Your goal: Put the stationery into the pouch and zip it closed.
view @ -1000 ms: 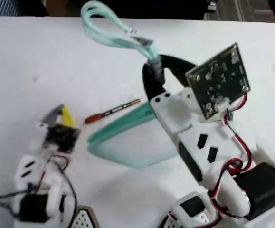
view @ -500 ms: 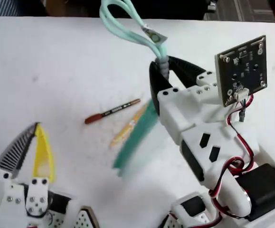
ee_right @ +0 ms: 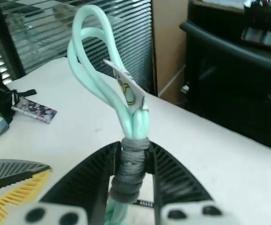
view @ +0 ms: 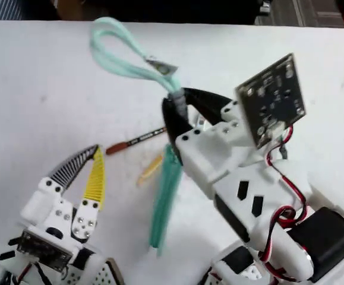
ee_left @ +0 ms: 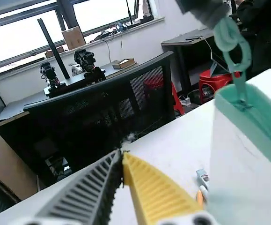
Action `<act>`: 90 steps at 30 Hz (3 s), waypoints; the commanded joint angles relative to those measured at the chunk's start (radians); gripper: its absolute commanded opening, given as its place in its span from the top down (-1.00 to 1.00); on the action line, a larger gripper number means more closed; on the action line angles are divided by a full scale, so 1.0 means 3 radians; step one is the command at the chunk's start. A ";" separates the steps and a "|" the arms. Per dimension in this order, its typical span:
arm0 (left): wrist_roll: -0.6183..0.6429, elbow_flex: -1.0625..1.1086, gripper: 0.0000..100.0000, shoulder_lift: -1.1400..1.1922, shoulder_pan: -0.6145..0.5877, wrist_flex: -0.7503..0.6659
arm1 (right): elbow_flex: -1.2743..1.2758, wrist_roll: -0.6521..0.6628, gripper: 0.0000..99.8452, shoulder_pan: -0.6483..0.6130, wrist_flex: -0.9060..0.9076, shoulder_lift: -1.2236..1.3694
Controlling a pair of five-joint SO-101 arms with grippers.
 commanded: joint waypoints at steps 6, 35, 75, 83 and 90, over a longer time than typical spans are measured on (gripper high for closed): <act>-0.0240 -0.0026 0.96 0.0038 0.1066 0.0650 | -0.0128 0.0189 0.97 -0.0171 -0.0754 0.0688; -0.0394 0.0471 0.95 0.0023 0.1317 0.0082 | -0.0245 0.0184 0.97 -0.0325 0.0632 0.0908; -0.0588 0.0506 0.66 0.0049 0.1332 0.0123 | -0.1872 0.0476 0.97 -0.0770 0.0023 0.1516; 0.0317 0.0798 0.59 0.0550 0.0304 -0.0803 | -0.1933 0.0726 0.97 -0.0974 0.0800 0.1649; 0.0532 0.0251 0.52 0.0366 0.0222 0.0159 | -0.1156 0.0619 0.97 -0.0933 0.0821 0.1327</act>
